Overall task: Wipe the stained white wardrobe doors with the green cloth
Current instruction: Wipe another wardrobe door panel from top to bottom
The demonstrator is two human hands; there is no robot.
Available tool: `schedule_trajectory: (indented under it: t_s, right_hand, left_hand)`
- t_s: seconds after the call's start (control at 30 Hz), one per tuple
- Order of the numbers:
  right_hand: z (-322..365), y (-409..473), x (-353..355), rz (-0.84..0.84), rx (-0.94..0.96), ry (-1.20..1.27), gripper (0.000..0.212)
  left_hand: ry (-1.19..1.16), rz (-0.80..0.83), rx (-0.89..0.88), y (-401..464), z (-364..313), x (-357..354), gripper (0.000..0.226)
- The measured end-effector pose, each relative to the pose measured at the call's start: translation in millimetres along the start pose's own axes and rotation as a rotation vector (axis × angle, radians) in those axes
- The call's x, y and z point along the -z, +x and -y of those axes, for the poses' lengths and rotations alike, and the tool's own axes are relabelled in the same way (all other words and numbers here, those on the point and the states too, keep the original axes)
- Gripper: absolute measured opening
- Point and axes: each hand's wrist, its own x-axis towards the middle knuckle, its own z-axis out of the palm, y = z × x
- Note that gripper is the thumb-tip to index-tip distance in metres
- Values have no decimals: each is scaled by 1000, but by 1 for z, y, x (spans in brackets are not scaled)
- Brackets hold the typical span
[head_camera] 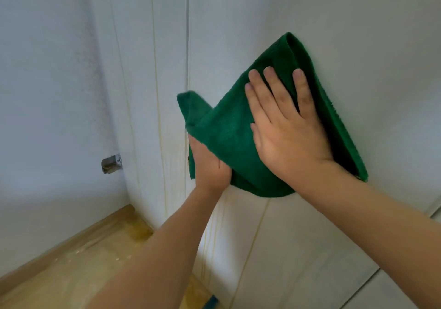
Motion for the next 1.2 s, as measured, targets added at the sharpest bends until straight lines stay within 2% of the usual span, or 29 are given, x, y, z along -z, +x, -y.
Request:
schedule_trajectory:
  t_s: [0.03,0.13,0.23,0.27,0.37,0.47,0.53,0.6,0.67,0.73,0.83,0.9,0.97,1.1,1.2]
  right_hand:
    - [4,-5,-4,-11,8,-5,63]
    - [32,-41,-15,0,97,-44,66]
    - [49,-78,-18,95,215,-27,65]
    - [46,-81,-19,93,242,14,64]
    - [25,-75,-15,58,285,89,60]
    - [6,-56,-9,22,188,51,60]
    - [2,-48,-7,12,122,16,62]
    - [2,-50,-9,-7,89,10,63]
    - [10,-64,-14,-30,75,-5,64]
    - [27,-89,-18,16,121,-23,66]
    - [32,-112,-18,101,244,35,66]
    - [17,-106,-16,84,297,58,64]
    - [-13,-91,-9,12,252,79,61]
    - [-82,-80,13,-39,-37,79,63]
    - [-55,-110,12,-55,-214,31,68]
  left_hand:
    - [14,21,-113,-13,9,3,58]
    - [-85,-5,-157,-82,46,7,44]
    - [-229,-13,77,-69,49,2,37]
    - [-188,-50,117,-59,43,2,35]
    - [-226,-81,76,-20,-22,9,55]
    - [-305,-126,85,17,-81,1,73]
    - [-181,-103,65,12,-84,-9,66]
    - [-87,-111,66,-13,-52,-14,61]
    - [-55,-172,227,-45,-10,-14,57]
    - [34,-169,386,-69,13,-12,55]
    - [148,-82,445,-71,0,-13,66]
    - [146,-79,402,-56,-33,-15,74]
    - [211,-53,242,-39,-70,-23,77]
    - [223,-61,8,-37,-109,-47,63]
    - [246,-43,-118,-54,-94,-51,63]
